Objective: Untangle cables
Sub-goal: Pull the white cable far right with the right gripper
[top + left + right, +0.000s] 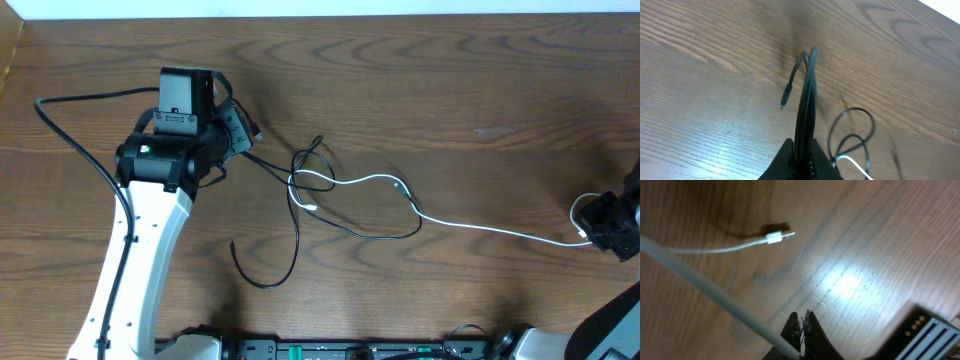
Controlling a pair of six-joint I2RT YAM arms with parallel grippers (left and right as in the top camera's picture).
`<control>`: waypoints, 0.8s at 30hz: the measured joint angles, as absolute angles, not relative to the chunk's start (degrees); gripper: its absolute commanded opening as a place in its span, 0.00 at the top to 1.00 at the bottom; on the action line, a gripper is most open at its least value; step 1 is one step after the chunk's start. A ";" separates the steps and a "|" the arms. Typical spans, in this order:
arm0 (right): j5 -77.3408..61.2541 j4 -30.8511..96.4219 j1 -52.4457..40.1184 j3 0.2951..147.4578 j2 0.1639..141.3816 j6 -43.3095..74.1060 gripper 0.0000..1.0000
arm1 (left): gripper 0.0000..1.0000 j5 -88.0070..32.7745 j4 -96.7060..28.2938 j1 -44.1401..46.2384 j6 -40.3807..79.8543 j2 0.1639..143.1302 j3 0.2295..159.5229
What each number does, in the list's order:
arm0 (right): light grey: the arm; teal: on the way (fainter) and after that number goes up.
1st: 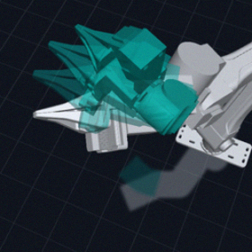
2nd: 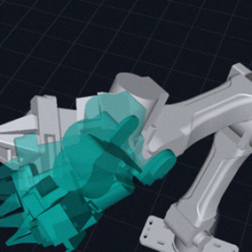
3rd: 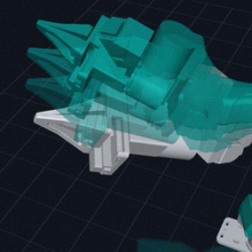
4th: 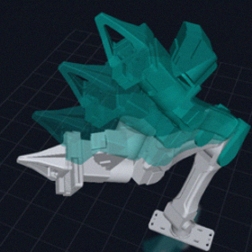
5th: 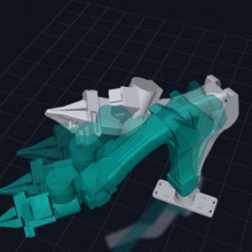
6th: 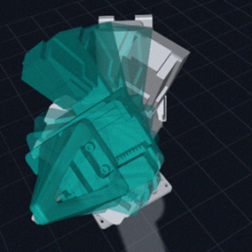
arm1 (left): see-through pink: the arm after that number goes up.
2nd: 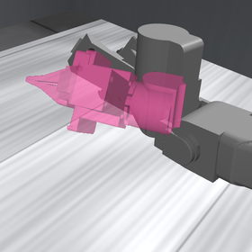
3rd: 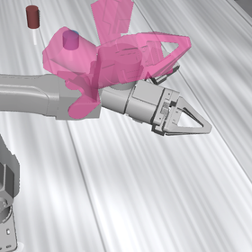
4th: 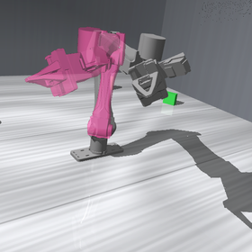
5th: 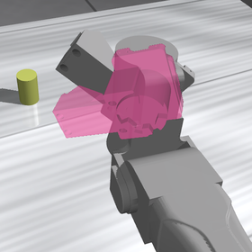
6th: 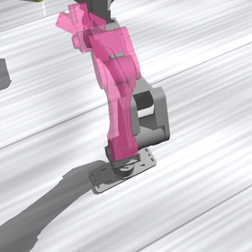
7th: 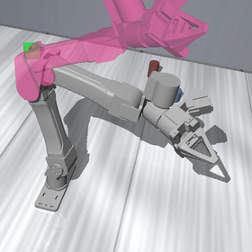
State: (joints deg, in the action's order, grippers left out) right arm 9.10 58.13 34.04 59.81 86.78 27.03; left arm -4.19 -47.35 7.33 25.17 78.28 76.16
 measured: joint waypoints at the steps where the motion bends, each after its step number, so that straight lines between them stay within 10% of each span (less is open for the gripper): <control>1: 8.40 57.76 34.57 59.81 86.78 27.03 0.99 | 0.92 -4.19 -47.29 7.35 25.45 78.28 76.16; 24: -33.67 53.30 46.24 71.90 86.80 15.38 0.99 | 0.93 -8.97 -39.05 9.19 26.79 78.28 76.16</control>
